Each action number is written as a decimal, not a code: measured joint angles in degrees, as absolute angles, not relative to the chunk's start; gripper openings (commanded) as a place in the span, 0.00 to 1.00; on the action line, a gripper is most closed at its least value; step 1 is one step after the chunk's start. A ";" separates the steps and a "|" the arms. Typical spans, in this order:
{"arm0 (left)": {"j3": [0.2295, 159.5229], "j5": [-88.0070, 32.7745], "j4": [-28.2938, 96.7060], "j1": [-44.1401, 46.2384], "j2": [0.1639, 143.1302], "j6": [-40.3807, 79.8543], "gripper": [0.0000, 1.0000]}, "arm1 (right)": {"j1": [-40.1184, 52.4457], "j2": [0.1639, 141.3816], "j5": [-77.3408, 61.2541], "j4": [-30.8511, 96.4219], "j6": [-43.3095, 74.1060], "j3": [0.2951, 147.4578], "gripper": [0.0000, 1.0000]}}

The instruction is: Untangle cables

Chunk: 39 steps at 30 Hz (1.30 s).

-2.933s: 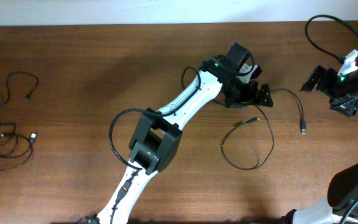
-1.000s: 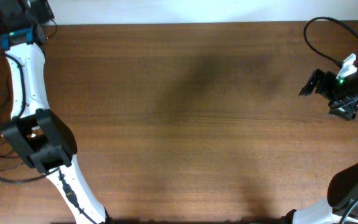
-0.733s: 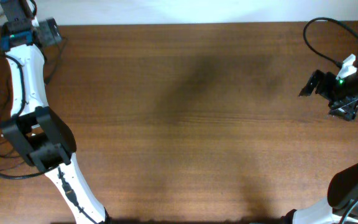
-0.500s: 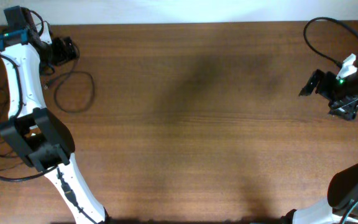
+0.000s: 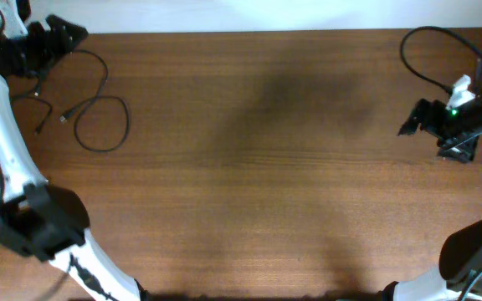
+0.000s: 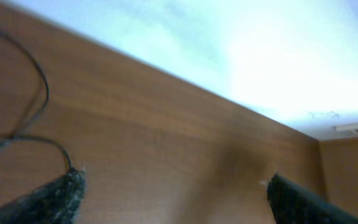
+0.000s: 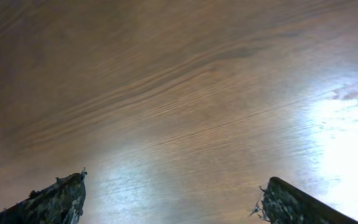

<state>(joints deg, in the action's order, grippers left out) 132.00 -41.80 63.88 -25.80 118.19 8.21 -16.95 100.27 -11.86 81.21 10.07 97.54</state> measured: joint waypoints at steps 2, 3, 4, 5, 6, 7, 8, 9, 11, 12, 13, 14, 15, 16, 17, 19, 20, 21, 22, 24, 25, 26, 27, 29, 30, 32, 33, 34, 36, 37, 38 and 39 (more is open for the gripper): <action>133.01 -38.59 63.86 -23.75 111.48 8.03 0.99 | -14.68 96.88 -11.84 80.53 9.08 97.43 0.91; 133.71 -37.52 63.86 -22.63 108.36 7.99 0.99 | -13.74 93.93 -11.86 79.92 8.78 97.36 0.91; 134.17 -36.99 63.83 -21.87 106.63 8.01 0.99 | -13.43 90.87 -11.84 79.53 8.56 97.34 0.92; 134.47 -36.53 63.99 -20.95 105.43 8.01 0.99 | -13.45 87.20 -11.75 78.96 8.56 97.32 0.95; 134.54 -36.32 64.45 -20.16 105.19 8.01 0.99 | -13.52 82.65 -11.00 78.81 8.56 97.34 0.99; 134.50 -35.86 65.69 -19.11 105.47 8.01 0.99 | -13.63 77.69 -9.37 78.63 8.34 97.34 0.99; 134.34 -35.48 66.26 -18.06 105.97 8.03 0.99 | -13.67 74.50 -8.08 78.72 8.19 97.38 0.99; 134.34 -35.27 66.48 -17.21 106.32 8.01 0.99 | -13.67 71.16 -6.15 78.72 8.16 97.43 0.99; 134.13 -35.09 66.54 -14.72 106.61 8.01 0.99 | -13.67 65.65 -3.27 78.72 8.12 97.45 0.99; 134.13 -35.09 66.57 -14.13 106.61 8.01 0.99 | -13.67 64.16 -2.50 78.72 8.12 97.45 0.99; 134.13 -35.09 66.59 -13.87 106.61 8.01 0.99 | -13.67 62.39 -1.67 78.74 8.10 97.45 0.99; 134.13 -35.07 66.59 -13.82 106.61 8.01 0.99 | -13.67 60.95 -1.15 78.76 8.08 97.45 0.99; 134.15 -35.07 66.59 -13.82 106.61 8.01 0.99 | -13.67 60.12 -0.84 78.83 7.97 97.45 0.99; 134.15 -35.07 66.61 -13.82 106.61 8.01 0.99 | -13.67 59.55 -0.73 78.91 7.92 97.45 0.99; 134.13 -35.07 66.61 -13.82 106.61 8.01 0.99 | -13.67 59.18 -0.54 79.13 7.90 97.45 0.99; 134.13 -35.07 66.59 -13.82 106.61 8.01 0.99 | -13.67 59.24 -0.21 80.58 7.90 97.43 0.99; 134.13 -35.07 66.61 -13.82 106.61 8.01 0.99 | -13.67 59.42 -0.14 80.95 7.88 97.43 0.99; 134.13 -35.07 66.59 -13.82 106.61 8.01 0.99 | -13.67 59.51 -0.10 81.32 7.77 97.43 0.99; 134.15 -35.07 66.61 -13.82 106.63 8.01 0.99 | -13.67 59.51 0.01 81.54 7.73 97.43 0.99; 134.15 -35.07 66.61 -13.82 106.63 8.01 0.99 | -13.69 59.51 -0.49 81.71 7.77 97.43 0.99; 134.13 -35.07 66.61 -13.82 106.63 8.01 0.99 | -13.74 59.57 -2.04 81.71 7.77 97.43 0.99; 134.15 -35.07 66.59 -13.82 106.61 8.01 0.99 | -13.74 59.66 -3.09 81.71 7.75 97.43 0.99; 134.13 -35.07 66.61 -13.82 106.61 8.01 0.99 | -13.74 59.94 -3.73 81.71 7.70 97.43 0.99; 134.15 -35.07 66.61 -13.82 106.61 8.01 0.99 | -13.74 60.71 -4.51 82.67 7.75 97.43 0.99; 134.13 -35.07 66.63 -13.82 106.61 8.01 0.99 | -13.74 61.43 -4.62 84.47 7.77 97.43 0.99; 134.13 -35.07 66.63 -13.82 106.61 8.01 0.99 | -13.74 62.76 -4.27 85.78 7.68 97.43 0.99; 134.13 -35.07 66.63 -13.82 106.61 8.01 0.99 | -13.72 63.11 -3.92 85.76 7.70 97.43 0.99; 134.13 -35.07 66.61 -13.82 106.61 8.01 0.99 | -13.74 63.53 -3.84 85.01 7.68 97.38 0.99; 134.13 -35.03 66.61 -13.82 106.61 8.01 0.99 | -13.72 63.64 -3.70 77.93 7.57 95.64 0.99; 134.13 -35.07 66.65 -13.82 106.61 8.01 0.99 | -13.43 61.69 -3.68 66.72 7.57 90.11 0.99; 134.13 -34.87 66.59 -13.82 106.63 8.01 0.99 | -13.15 60.34 -3.68 62.57 7.40 86.35 0.99; 134.13 -34.87 66.65 -13.82 106.61 8.01 0.99 | -12.34 57.49 -3.49 52.21 7.09 79.90 0.99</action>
<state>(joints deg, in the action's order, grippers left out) 134.13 -34.87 66.65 -13.82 106.61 8.01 -12.34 57.49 -3.49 52.21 7.09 79.90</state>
